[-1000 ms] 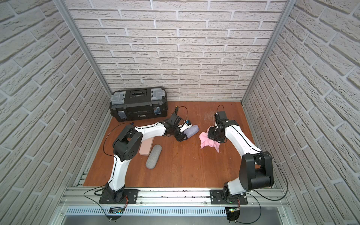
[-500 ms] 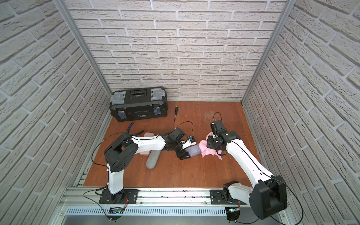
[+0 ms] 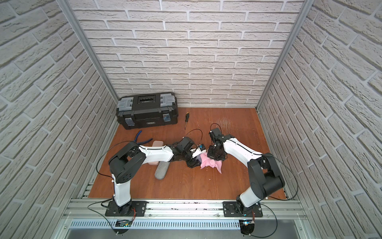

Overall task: Wipe the eyeglass case
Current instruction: Wipe the dirt from the eyeglass case.

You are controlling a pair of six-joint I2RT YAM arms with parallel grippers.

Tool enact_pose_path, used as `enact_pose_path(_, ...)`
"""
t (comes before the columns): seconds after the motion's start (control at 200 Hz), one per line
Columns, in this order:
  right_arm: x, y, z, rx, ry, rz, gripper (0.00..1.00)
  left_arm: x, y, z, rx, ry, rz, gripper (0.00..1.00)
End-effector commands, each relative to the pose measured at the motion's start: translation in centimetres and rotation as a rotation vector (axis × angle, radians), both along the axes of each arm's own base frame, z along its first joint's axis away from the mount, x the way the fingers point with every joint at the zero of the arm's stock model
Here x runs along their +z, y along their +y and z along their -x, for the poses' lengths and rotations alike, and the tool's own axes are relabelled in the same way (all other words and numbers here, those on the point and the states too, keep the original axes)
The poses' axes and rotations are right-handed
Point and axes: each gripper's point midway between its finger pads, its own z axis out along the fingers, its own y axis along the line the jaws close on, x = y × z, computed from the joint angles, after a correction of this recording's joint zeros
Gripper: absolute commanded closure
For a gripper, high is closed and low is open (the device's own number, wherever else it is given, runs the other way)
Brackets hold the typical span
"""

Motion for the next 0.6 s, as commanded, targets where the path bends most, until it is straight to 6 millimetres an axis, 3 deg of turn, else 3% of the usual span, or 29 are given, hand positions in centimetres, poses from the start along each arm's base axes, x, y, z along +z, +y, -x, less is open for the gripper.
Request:
enact_pose_path(0.0,0.1,-5.2,0.7,-0.006,0.056,0.212,0.98,0.6,0.5,0.0,0.008,-0.023,0.017,0.5)
enact_pose_path(0.065,1.5,-9.3,0.5,0.006,0.04,0.396,0.98,0.6,0.8,0.1,0.021,-0.033,0.018,0.54)
enact_pose_path(0.13,3.3,-10.7,-0.3,0.036,0.007,0.487,0.98,0.7,1.0,0.1,0.03,-0.044,0.023,0.57)
enact_pose_path(0.195,4.5,-8.7,-1.4,0.061,-0.04,0.389,0.98,0.8,1.2,0.2,0.037,-0.058,0.016,0.6)
enact_pose_path(0.29,5.8,-2.5,-2.0,0.061,-0.103,0.126,0.98,0.8,1.4,0.3,0.06,-0.102,-0.004,0.63)
enact_pose_path(0.345,5.2,0.8,-1.7,0.02,-0.09,-0.023,0.98,0.9,1.5,0.3,0.076,-0.132,-0.011,0.65)
enact_pose_path(0.41,3.5,3.1,-1.3,-0.042,-0.059,-0.151,0.98,1.0,1.7,0.2,0.101,-0.175,-0.021,0.65)
enact_pose_path(0.505,0.6,2.5,-0.4,-0.106,0.004,-0.199,0.98,1.1,2.0,0.3,0.116,-0.212,-0.028,0.65)
enact_pose_path(0.59,-0.6,-2.1,0.6,-0.099,0.053,-0.045,0.98,1.2,2.1,0.5,0.113,-0.224,-0.029,0.65)
